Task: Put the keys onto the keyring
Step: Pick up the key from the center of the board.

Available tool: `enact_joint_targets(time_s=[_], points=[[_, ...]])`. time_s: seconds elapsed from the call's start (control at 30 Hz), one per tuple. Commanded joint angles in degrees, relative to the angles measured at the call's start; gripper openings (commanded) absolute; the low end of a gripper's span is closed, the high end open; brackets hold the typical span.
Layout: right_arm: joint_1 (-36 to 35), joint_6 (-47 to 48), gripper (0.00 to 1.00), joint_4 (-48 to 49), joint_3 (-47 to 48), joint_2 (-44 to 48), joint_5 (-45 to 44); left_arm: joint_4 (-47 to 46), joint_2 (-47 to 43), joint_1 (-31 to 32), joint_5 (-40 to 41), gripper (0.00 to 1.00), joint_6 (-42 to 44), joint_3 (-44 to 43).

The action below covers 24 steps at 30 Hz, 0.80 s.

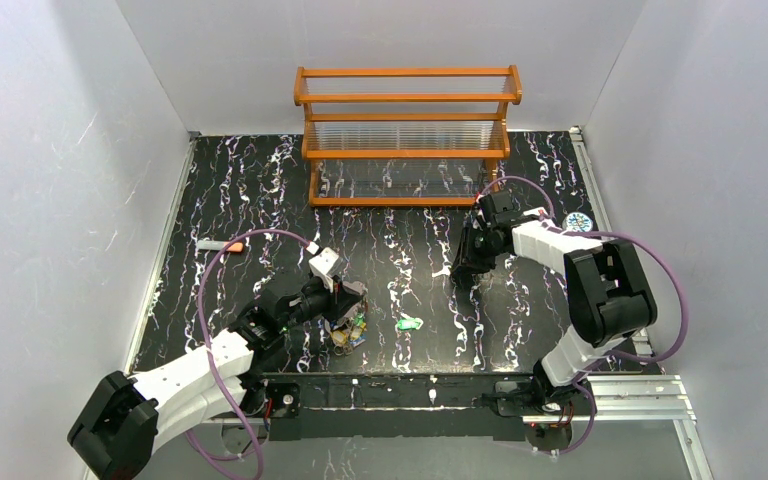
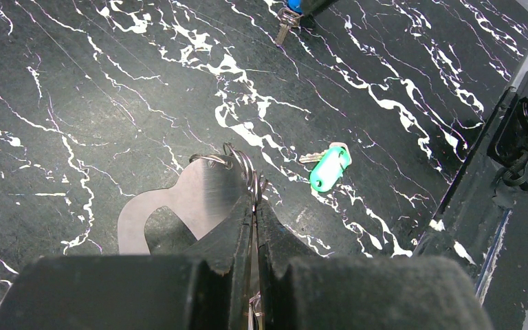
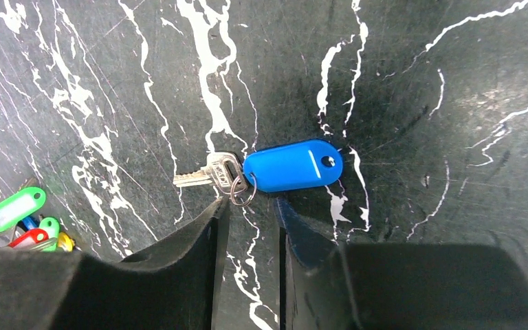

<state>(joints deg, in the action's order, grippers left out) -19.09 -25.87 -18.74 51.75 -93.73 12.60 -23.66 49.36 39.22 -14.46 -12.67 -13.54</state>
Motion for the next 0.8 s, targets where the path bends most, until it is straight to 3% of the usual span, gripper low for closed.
enact_joint_targets(time_s=[0.0, 0.07, 0.43, 0.77], points=[[0.2, -2.7, 0.37, 1.9, 0.9, -1.8, 2.8, -2.1, -0.1, 0.2, -1.1, 0.0, -0.2, -0.3], [0.2, -3.3, 0.36, 2.5, 1.0, -2.6, 3.2, -2.1, -0.3, 0.2, -1.0, 0.0, -0.3, -0.2], [0.2, -1.3, 0.01, 2.1, 1.3, -0.8, -1.7, -2.3, -0.8, 0.2, -1.2, 0.0, -0.7, 0.4], [-1.9, 10.1, 0.01, -5.4, 8.1, 4.4, -3.3, -2.3, -1.2, 0.2, -1.3, 0.0, 0.8, -0.6]])
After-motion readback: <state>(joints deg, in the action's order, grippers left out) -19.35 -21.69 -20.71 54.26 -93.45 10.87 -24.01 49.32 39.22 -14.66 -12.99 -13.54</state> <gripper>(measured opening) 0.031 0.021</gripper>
